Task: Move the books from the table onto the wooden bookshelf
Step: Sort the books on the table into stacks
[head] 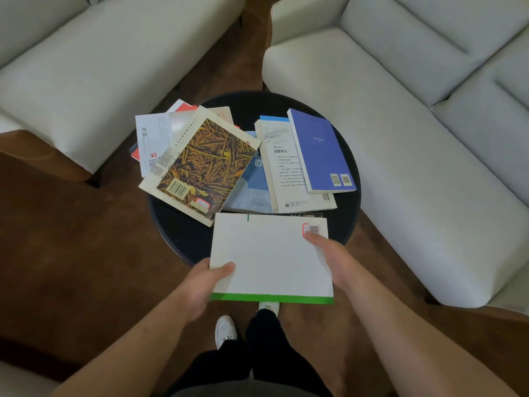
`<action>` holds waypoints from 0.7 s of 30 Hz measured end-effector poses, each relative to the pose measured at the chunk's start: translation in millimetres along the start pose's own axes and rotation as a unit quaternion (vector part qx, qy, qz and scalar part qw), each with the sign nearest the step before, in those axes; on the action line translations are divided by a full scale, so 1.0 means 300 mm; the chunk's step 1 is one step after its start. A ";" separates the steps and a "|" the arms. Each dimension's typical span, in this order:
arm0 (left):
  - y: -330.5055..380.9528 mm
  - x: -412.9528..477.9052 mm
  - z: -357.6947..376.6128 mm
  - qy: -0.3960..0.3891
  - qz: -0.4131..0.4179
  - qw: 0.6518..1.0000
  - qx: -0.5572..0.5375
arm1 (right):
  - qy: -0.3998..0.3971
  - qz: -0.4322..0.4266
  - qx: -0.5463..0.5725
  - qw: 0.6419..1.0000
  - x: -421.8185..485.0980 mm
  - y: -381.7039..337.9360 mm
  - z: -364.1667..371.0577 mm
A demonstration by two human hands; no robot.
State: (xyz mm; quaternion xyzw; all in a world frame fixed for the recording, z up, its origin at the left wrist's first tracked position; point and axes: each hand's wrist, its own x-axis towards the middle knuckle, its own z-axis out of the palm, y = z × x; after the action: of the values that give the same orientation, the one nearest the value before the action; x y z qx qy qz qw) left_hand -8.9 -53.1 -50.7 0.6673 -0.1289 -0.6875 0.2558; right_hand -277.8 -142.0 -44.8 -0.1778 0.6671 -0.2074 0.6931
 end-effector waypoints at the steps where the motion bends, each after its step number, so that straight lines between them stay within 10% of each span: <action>1: -0.004 0.000 0.015 0.010 -0.001 1.000 -0.002 | -0.011 0.004 -0.017 1.000 0.014 -0.014 -0.015; 7: 0.020 -0.004 -0.003 0.033 -0.003 0.999 0.028 | -0.010 -0.026 -0.213 0.977 0.030 -0.088 -0.058; 13: 0.253 0.006 -0.098 0.206 0.206 0.954 0.075 | 0.137 -0.342 -0.391 0.844 0.030 -0.226 0.097; 21: 0.537 0.160 -0.289 0.370 0.271 0.850 0.258 | -0.055 -0.202 -0.391 0.896 0.149 -0.327 0.479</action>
State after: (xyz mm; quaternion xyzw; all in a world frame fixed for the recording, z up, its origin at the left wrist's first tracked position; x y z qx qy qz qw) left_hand 106.3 -198.6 -14.5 0.8526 -0.3732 -0.2353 0.2800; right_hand -138.1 -253.2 -24.8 -0.5771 0.6045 -0.0552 0.5463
